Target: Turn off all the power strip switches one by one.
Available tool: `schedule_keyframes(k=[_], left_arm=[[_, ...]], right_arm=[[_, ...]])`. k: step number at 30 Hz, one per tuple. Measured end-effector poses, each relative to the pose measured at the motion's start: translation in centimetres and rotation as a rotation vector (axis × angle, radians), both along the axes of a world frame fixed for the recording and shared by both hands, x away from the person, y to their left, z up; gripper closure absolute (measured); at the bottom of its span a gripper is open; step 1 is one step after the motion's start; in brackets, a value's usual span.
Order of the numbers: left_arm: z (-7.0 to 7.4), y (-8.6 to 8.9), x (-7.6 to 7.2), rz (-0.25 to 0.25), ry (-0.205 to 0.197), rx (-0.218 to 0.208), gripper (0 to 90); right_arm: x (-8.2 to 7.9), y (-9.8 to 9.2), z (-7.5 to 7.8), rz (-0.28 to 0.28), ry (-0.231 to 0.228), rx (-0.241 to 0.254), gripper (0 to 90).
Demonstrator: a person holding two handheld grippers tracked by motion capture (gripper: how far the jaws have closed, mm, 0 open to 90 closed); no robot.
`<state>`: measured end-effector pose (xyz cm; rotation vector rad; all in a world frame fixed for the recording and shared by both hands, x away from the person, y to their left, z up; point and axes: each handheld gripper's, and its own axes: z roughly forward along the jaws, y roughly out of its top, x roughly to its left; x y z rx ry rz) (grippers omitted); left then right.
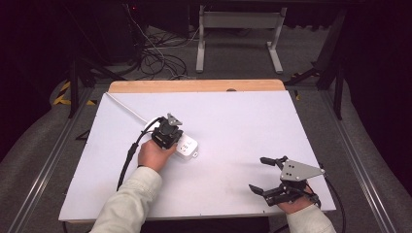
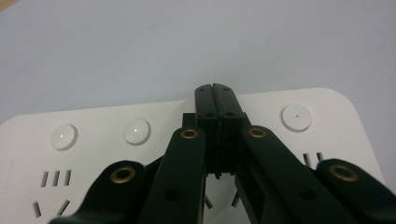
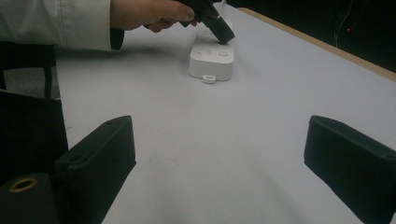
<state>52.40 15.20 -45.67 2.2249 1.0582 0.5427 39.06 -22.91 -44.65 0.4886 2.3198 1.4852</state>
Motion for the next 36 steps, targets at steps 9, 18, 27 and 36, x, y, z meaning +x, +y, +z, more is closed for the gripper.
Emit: schedule_keyframes(k=[9,18,27,36], left_arm=[[2.3,3.3,0.8,0.025,0.015,-0.206,90.0],[1.6,4.9,1.5,0.067,0.034,-0.162,90.0],[1.0,4.2,1.7,0.059,0.023,-0.116,90.0],[0.7,3.9,1.8,0.066,0.027,-0.1,90.0]], right_arm=[[0.1,0.0,0.0,-0.003,0.002,0.002,9.3],[0.1,0.0,0.0,-0.002,0.0,0.001,9.3],[0.1,-0.1,0.0,-0.002,0.002,0.001,9.3],[0.1,-0.1,0.0,0.0,0.003,0.002,9.3]])
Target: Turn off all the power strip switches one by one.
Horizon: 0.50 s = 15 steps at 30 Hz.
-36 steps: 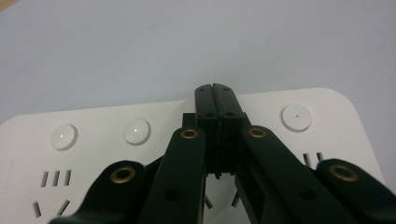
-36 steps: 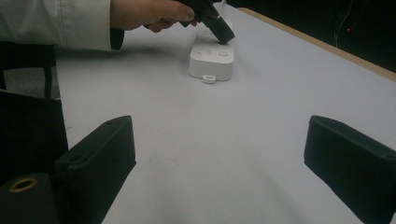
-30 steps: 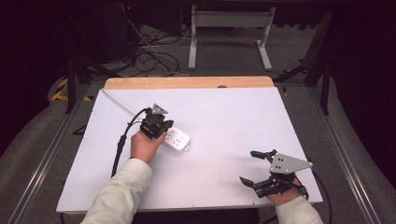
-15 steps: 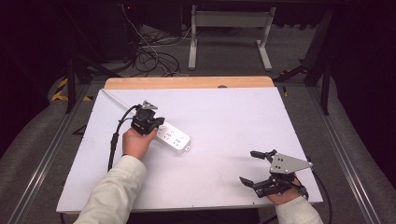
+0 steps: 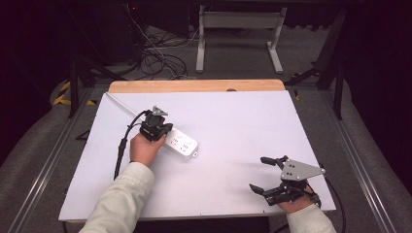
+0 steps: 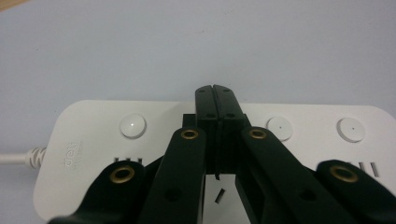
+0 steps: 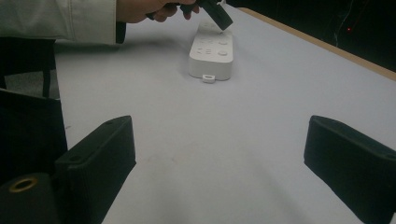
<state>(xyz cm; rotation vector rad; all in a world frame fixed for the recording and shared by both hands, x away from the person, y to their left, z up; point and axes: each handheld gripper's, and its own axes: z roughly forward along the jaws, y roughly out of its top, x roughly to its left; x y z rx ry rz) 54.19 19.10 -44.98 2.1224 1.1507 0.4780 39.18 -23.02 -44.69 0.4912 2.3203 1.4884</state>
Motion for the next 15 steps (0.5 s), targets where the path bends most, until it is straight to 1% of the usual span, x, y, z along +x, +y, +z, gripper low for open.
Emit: schedule_keyframes(k=[6,11,15], left_arm=[[-0.22,-0.03,0.09,0.008,0.001,0.007,90.0],[-0.38,-0.14,0.15,0.004,0.003,0.014,90.0],[-0.44,-0.22,0.13,0.006,-0.006,0.021,90.0]], right_arm=[[0.0,-0.02,0.01,0.001,0.001,0.002,9.3],[0.02,-0.03,0.0,0.002,0.001,0.003,9.3],[0.02,-0.04,0.01,0.004,0.002,0.003,9.3]])
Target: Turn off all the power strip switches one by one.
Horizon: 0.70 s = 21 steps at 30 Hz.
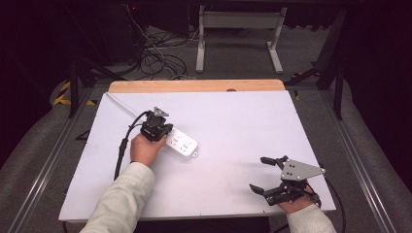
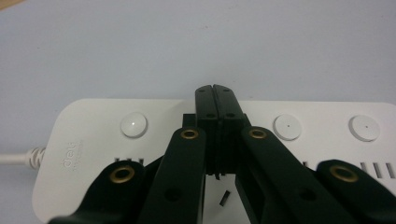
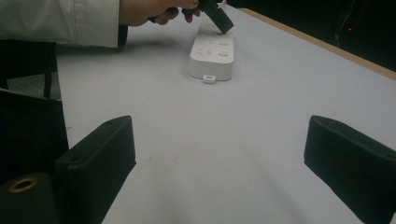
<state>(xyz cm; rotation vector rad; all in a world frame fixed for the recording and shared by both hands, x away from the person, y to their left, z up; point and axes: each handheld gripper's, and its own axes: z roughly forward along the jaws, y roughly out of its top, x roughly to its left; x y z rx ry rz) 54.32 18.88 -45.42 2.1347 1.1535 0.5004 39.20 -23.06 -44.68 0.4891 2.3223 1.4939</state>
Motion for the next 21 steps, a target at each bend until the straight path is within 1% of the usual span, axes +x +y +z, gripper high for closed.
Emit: schedule_keyframes(k=[3,5,7,15,17,18,21], left_arm=[[-0.14,-0.1,-0.08,-0.001,-0.009,0.015,90.0],[-0.27,-0.13,-0.11,0.006,-0.012,0.006,90.0],[-0.3,-0.05,-0.1,0.005,-0.015,0.011,90.0],[-0.42,-0.09,-0.09,0.006,-0.012,0.006,90.0],[-0.46,-0.19,-0.12,0.007,-0.022,0.009,90.0],[-0.47,-0.21,-0.17,0.004,-0.024,0.017,90.0],[-0.57,-0.2,-0.26,0.002,-0.038,0.019,90.0]], right_arm=[[-0.02,0.0,0.01,0.0,0.0,0.001,9.3],[-0.02,0.0,0.02,0.001,0.0,0.001,9.3],[-0.03,-0.01,0.01,0.0,0.0,0.001,9.3],[-0.04,0.01,0.0,0.001,0.001,0.001,9.3],[-0.05,0.03,0.01,0.001,0.0,0.0,9.3],[-0.05,0.03,0.01,0.001,0.0,0.0,9.3],[-0.07,0.02,0.02,0.001,0.0,-0.001,9.3]])
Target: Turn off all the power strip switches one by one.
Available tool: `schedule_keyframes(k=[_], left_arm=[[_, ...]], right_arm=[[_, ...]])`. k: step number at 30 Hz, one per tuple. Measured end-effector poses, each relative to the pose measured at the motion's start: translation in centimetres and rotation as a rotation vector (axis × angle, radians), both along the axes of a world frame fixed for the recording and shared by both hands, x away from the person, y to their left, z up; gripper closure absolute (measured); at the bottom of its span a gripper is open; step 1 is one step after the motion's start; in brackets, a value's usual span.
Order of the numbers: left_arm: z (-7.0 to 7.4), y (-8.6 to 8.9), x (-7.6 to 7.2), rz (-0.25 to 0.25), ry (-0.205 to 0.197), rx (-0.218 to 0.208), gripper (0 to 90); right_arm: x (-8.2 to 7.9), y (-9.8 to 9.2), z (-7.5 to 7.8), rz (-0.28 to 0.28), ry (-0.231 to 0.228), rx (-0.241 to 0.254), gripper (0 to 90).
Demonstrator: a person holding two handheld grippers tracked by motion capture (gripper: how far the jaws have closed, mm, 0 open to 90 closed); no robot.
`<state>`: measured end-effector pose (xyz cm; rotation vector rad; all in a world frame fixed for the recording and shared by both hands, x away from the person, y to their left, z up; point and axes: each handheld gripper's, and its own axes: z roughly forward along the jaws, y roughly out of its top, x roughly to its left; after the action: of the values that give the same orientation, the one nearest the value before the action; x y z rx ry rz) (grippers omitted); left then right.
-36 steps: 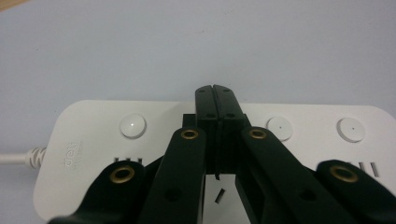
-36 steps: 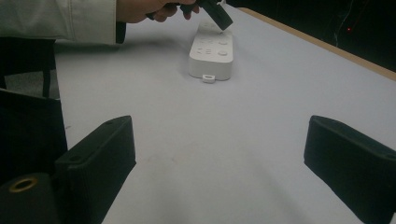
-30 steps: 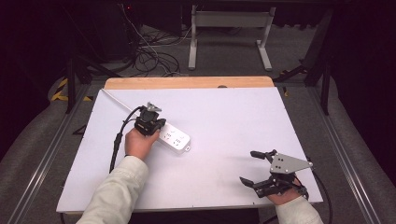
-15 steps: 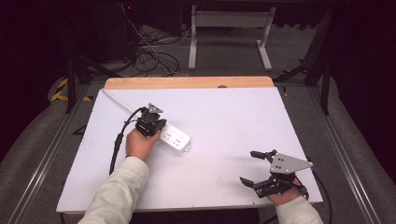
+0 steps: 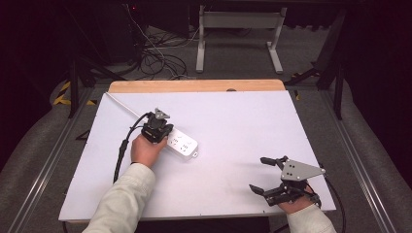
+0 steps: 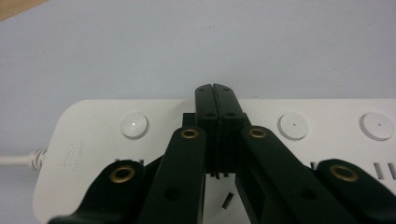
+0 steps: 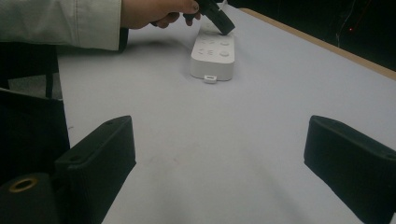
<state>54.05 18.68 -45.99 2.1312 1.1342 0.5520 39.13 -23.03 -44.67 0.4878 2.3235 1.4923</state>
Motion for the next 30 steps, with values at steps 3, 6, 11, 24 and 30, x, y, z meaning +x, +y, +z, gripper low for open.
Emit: schedule_keyframes(k=[3,6,11,24,30], left_arm=[[0.0,0.1,0.03,-0.001,0.005,-0.003,90.0],[-0.01,0.12,0.05,-0.003,0.004,-0.006,90.0],[-0.01,0.06,-0.01,0.005,0.005,-0.003,90.0],[-0.24,-0.04,-0.29,0.028,-0.01,-0.021,90.0],[-0.26,-0.25,-0.38,0.034,-0.017,-0.005,90.0]], right_arm=[[-0.02,0.0,0.0,0.0,0.0,0.0,9.3],[-0.03,0.0,0.0,0.0,0.0,0.0,9.3],[-0.03,0.01,0.0,0.003,0.0,0.001,9.3],[-0.09,0.04,-0.01,0.005,-0.001,-0.002,9.3],[-0.1,0.08,-0.02,0.004,0.0,-0.003,9.3]])
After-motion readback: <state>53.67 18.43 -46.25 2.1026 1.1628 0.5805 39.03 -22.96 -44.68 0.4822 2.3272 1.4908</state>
